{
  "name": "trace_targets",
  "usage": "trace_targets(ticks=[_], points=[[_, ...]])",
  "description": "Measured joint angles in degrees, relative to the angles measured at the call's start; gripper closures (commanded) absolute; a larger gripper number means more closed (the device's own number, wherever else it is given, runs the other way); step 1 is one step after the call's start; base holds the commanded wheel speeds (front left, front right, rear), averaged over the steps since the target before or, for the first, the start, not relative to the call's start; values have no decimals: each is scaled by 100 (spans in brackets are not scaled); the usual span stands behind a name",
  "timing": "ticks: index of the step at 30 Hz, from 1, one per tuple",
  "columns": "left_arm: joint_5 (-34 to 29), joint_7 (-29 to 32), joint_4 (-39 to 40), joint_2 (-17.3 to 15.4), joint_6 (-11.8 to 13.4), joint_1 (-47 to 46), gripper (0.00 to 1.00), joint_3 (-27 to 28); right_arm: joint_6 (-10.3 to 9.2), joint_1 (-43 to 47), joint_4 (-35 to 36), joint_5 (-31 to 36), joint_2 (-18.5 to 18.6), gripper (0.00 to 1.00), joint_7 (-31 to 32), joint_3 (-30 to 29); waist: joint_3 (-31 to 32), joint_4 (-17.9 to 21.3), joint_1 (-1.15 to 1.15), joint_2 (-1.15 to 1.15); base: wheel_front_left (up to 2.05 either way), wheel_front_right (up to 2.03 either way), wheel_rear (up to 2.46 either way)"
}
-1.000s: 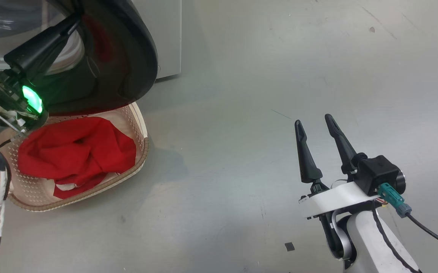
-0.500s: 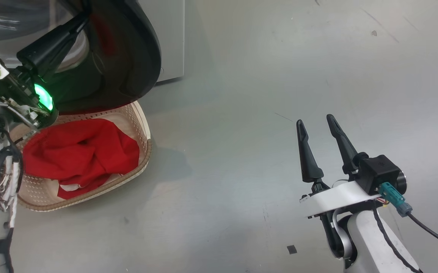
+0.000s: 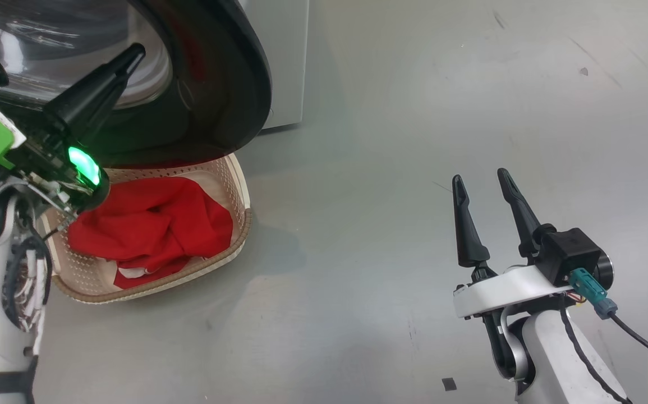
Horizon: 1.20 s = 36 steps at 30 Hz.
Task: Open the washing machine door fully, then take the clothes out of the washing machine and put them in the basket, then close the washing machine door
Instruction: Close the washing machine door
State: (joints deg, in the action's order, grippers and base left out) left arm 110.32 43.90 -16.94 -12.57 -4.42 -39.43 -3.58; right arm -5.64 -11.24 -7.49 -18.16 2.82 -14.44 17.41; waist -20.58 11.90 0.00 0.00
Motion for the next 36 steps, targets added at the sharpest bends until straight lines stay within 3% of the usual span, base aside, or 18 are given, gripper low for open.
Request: trace_targets(ticks=[7,8,9,10,11,12,23,36], points=[[119,57,63,93,-121,541,100,60,0,31,-47,63,0,0,0,-49,129,-218,0,0,0,0,0],[131,59,84,102,-149,626,89,63,0,42,-59,68,1,0,0,-65,153,-257,0,0,0,0,0],[145,53,107,121,-172,716,57,91,0,59,-66,69,1,0,0,-71,178,-296,0,0,0,0,0],[146,31,113,147,-177,804,57,123,0,78,-76,78,0,0,0,-82,204,-334,0,0,0,0,0],[156,32,126,172,-185,898,38,149,0,102,-84,83,-1,0,0,-93,231,-372,0,0,0,0,0],[189,27,144,219,-198,993,2,183,0,127,-92,94,0,0,0,-104,258,-409,0,0,0,0,0],[-121,-278,281,279,-245,2009,0,342,27,371,-216,148,19,0,0,-229,651,-779,0,0,0,0,0],[-533,-1355,985,721,-246,2848,0,1133,27,675,-235,179,71,0,0,-394,1069,-1178,0,0,0,0,0]])
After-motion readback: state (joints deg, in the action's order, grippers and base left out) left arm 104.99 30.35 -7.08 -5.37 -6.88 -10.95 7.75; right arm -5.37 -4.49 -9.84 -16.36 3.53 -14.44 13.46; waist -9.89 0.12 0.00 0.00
